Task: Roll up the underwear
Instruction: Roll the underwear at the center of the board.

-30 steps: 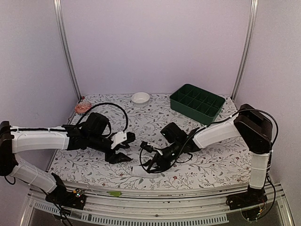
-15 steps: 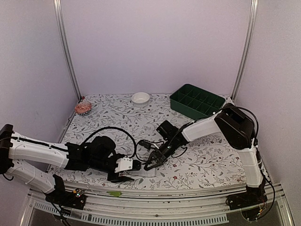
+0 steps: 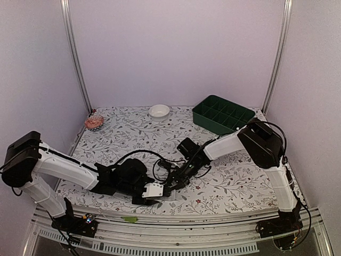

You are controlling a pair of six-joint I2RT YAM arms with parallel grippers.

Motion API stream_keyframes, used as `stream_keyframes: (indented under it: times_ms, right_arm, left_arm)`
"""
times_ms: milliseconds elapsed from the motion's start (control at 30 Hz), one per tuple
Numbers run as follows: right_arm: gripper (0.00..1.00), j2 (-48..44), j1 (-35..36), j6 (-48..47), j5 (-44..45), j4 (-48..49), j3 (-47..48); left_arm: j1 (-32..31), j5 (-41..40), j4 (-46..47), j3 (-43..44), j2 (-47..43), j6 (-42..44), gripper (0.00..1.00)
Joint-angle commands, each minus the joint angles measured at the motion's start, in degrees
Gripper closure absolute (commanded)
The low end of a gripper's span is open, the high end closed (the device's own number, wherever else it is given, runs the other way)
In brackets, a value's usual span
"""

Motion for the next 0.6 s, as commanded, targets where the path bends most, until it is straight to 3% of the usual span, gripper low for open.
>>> stream_keyframes:
  times_ms: [0, 67, 167, 300, 567]
  right_arm:
    - [1.00, 5.30, 0.92, -0.05, 11.10, -6.39, -2.50]
    - [0.97, 4.21, 0.68, -0.57, 11.05, -6.13, -2.56]
    - [0.87, 1.89, 0.44, -1.70, 12.53, -5.38, -2.71]
    - [0.70, -5.84, -1.13, -2.41, 17.74, -2.65, -4.79]
    - [0.61, -25.54, -4.28, -1.63, 33.32, 9.02, -19.74]
  left_arm:
    - [-1.25, -0.44, -1.50, 3.28, 4.75, 3.59, 0.47]
    - [-1.22, -0.58, -3.46, 4.39, 6.23, 3.50, 0.52]
    - [-1.24, 0.32, -6.41, 5.29, 6.97, 3.51, 0.74]
    - [-0.82, 3.37, -12.12, 6.98, 6.43, 2.41, 0.90]
    - [6.47, 19.63, -23.82, 13.76, 9.61, -1.59, 0.96]
